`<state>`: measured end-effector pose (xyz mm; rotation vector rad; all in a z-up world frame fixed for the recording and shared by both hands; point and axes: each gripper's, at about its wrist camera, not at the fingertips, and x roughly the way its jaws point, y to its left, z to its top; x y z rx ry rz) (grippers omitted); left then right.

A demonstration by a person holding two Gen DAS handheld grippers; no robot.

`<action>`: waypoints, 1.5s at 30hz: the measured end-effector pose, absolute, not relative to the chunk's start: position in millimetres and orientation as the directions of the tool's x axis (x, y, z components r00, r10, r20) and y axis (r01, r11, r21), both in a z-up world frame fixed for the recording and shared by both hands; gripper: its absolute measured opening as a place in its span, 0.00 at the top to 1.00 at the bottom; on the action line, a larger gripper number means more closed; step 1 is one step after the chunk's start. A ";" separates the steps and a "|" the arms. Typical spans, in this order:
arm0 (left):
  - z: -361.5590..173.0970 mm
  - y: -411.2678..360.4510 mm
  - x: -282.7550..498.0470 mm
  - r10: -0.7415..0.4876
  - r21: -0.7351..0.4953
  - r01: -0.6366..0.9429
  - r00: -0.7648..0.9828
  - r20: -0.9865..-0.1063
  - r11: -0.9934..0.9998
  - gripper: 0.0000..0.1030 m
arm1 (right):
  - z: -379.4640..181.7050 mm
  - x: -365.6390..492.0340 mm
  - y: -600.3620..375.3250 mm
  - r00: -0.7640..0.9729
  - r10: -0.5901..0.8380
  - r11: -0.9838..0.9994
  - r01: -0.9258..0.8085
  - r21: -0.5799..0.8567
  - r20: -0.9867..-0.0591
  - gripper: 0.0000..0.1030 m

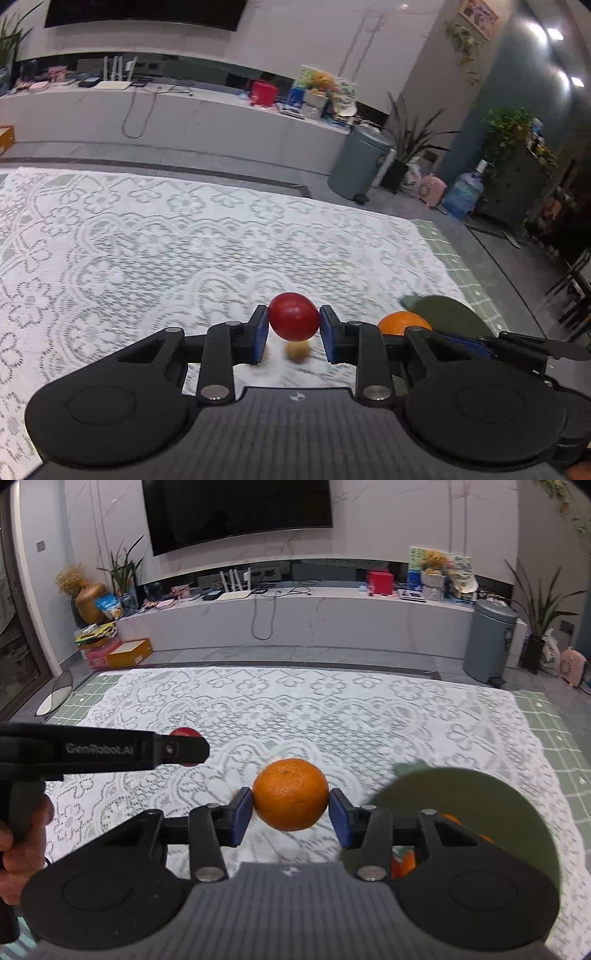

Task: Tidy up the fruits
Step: 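Carry the tomato and orange toward the green colander, then lower the tomato and orange into the colander and open both tools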

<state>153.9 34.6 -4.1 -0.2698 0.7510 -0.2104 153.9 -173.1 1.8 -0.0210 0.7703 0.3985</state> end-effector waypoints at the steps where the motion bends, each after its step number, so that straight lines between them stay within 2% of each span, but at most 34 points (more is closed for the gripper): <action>1: -3.2 27.9 151.5 -0.289 -0.308 0.107 0.711 -0.641 0.945 0.68 | 1.4 150.0 -178.4 0.651 0.338 0.928 -0.351 0.125 -0.680 0.58; 13: -4.1 -46.1 137.9 -0.375 -0.270 0.260 0.658 -0.653 0.927 0.68 | -1.3 124.0 -241.8 0.681 0.247 0.963 -0.250 0.098 -0.689 0.58; 24: -13.3 -93.2 144.8 -0.401 -0.235 0.337 0.606 -0.687 0.912 0.68 | -14.9 126.5 -272.8 0.669 0.178 0.975 -0.221 0.036 -0.721 0.62; 45: -27.3 -104.9 163.6 -0.357 -0.197 0.323 0.569 -0.741 0.926 0.68 | -33.4 166.9 -265.3 0.644 0.203 0.958 -0.287 0.014 -0.738 0.64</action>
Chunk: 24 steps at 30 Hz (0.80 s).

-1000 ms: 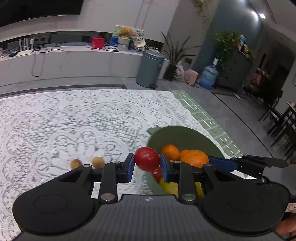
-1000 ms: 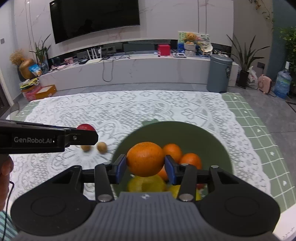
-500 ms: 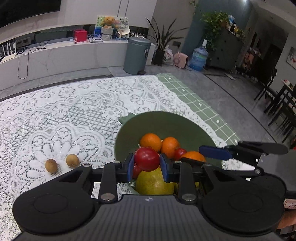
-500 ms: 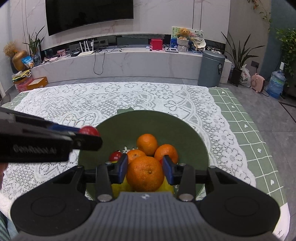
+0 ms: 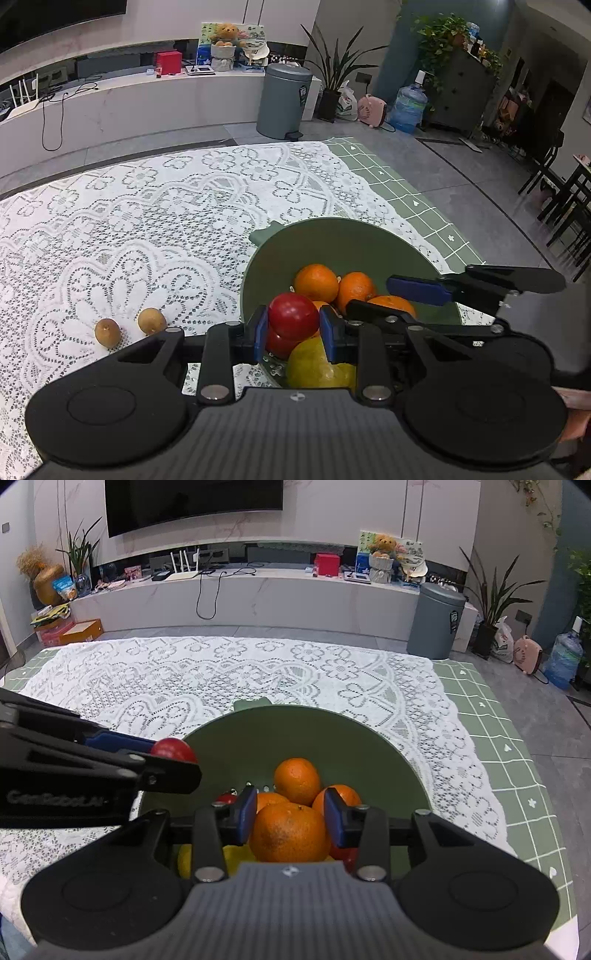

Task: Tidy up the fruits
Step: 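Lower the tomato and orange into the colander and open both tools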

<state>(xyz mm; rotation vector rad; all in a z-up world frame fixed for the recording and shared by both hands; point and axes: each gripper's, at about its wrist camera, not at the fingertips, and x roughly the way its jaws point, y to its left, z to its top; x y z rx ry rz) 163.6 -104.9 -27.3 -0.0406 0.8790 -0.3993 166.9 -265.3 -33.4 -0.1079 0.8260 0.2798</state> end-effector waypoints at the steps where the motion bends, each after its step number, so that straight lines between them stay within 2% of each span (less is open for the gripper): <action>1: -27.6 -104.1 164.6 -0.354 -0.197 0.320 0.569 -0.742 0.927 0.68 | -33.9 169.7 -265.3 0.640 0.204 0.957 -0.288 0.014 -0.741 0.64; 24: -53.1 -118.0 186.0 -0.347 -0.165 0.367 0.512 -0.785 0.915 0.68 | -36.2 172.8 -289.1 0.626 0.194 0.977 -0.196 0.089 -0.755 0.61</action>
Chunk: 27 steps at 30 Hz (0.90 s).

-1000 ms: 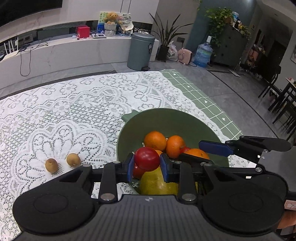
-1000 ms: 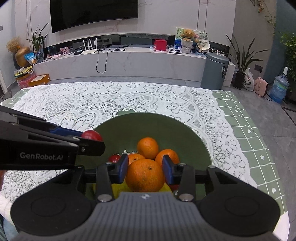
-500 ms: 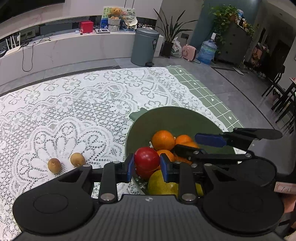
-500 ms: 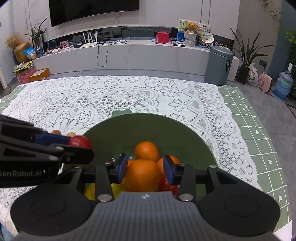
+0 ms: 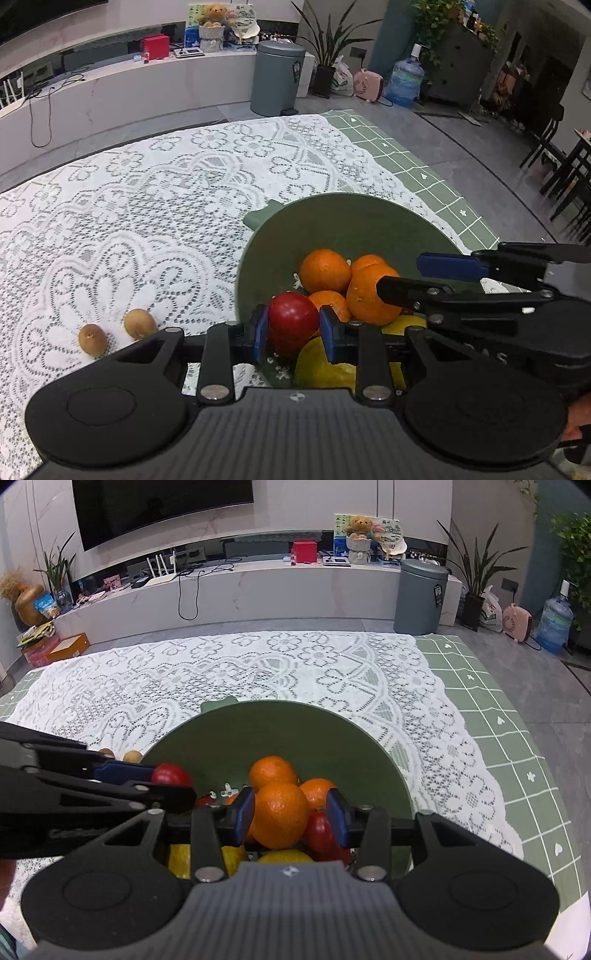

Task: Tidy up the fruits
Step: 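Lower the tomato and orange into the colander and open both tools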

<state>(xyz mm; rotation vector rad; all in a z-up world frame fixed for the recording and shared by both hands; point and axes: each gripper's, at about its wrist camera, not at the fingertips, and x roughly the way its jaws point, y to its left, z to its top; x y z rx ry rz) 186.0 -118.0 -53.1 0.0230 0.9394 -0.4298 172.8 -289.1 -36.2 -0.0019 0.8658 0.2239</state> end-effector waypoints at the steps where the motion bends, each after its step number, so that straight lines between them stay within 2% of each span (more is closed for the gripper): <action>1: -53.6 -119.2 186.7 -0.349 -0.163 0.373 0.511 -0.786 0.914 0.68 | -36.5 171.5 -289.6 0.626 0.194 0.977 -0.193 0.091 -0.755 0.61; 11: -59.7 -125.2 190.9 -0.351 -0.151 0.400 0.493 -0.796 0.904 0.68 | -37.7 166.0 -290.8 0.626 0.174 0.982 -0.170 0.084 -0.760 0.57; 16: -58.3 -122.8 190.5 -0.357 -0.164 0.395 0.486 -0.798 0.904 0.62 | -34.7 163.5 -291.4 0.630 0.165 0.983 -0.165 0.077 -0.758 0.55; 19: -54.2 -119.7 186.5 -0.365 -0.171 0.393 0.495 -0.789 0.903 0.59 | -30.2 161.7 -293.1 0.641 0.157 0.985 -0.154 0.075 -0.751 0.49; 21: -49.7 -116.0 183.7 -0.357 -0.169 0.378 0.511 -0.782 0.910 0.50 | -26.3 160.9 -295.0 0.651 0.152 0.987 -0.142 0.078 -0.744 0.44; 27: -31.6 -102.3 171.0 -0.402 -0.217 0.371 0.552 -0.730 0.903 0.36 | -16.9 156.7 -294.7 0.671 0.144 0.989 -0.127 0.079 -0.728 0.40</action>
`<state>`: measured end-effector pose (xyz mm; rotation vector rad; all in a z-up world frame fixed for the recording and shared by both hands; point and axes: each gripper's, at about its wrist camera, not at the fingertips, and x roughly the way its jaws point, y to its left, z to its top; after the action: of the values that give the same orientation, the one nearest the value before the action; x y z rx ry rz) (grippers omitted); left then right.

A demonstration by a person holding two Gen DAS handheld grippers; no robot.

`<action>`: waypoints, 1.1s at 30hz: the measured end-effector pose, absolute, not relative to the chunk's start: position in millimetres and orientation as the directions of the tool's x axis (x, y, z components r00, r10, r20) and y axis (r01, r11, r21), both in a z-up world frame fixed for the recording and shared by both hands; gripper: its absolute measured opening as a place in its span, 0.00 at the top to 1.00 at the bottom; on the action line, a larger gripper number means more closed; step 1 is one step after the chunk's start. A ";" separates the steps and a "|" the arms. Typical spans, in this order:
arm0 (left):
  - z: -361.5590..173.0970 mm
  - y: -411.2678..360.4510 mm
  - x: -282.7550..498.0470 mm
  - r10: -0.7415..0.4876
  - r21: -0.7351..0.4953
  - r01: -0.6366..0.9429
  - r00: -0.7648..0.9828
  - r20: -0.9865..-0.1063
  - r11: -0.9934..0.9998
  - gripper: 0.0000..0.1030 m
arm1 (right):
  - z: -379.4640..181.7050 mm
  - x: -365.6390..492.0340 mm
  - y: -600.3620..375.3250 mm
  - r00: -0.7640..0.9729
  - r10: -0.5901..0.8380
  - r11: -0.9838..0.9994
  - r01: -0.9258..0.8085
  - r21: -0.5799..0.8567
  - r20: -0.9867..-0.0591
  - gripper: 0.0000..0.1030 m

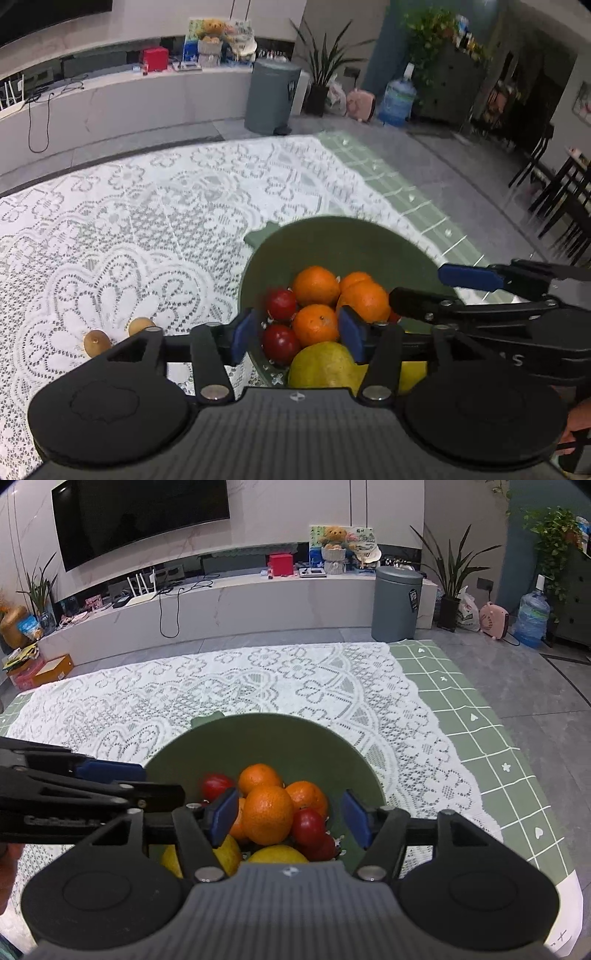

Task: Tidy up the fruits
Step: 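Lower the tomato and orange into the colander and open both tools, then move both tools back toward the two brown kiwis on the table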

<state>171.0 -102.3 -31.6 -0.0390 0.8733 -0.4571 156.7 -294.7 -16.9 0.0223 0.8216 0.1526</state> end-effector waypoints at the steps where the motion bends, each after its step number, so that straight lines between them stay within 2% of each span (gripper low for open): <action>1: -28.8 -101.1 169.4 -0.409 -0.222 0.373 0.559 -0.722 0.901 0.35 | -15.5 155.5 -292.8 0.673 0.145 0.989 -0.130 0.077 -0.725 0.40; 8: -13.1 -87.6 153.9 -0.426 -0.231 0.377 0.598 -0.678 0.897 0.35 | -11.2 144.8 -278.8 0.689 0.150 0.988 -0.130 0.082 -0.709 0.34; 17: -16.7 -55.5 131.0 -0.377 -0.208 0.327 0.638 -0.671 0.922 0.35 | -15.0 127.0 -248.6 0.686 0.190 0.980 -0.179 0.090 -0.702 0.34; 26: -27.9 -4.9 117.7 -0.310 -0.218 0.220 0.664 -0.680 0.951 0.35 | -19.4 110.7 -200.8 0.692 0.231 0.955 -0.294 0.025 -0.684 0.34; 33: -40.4 27.3 112.7 -0.252 -0.207 0.149 0.667 -0.701 0.967 0.35 | -22.2 104.6 -159.1 0.699 0.267 0.903 -0.422 -0.081 -0.663 0.34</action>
<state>112.7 27.3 -40.4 -0.1358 0.8107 -0.2271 104.6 -159.1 -22.2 -0.2354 0.6983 0.3881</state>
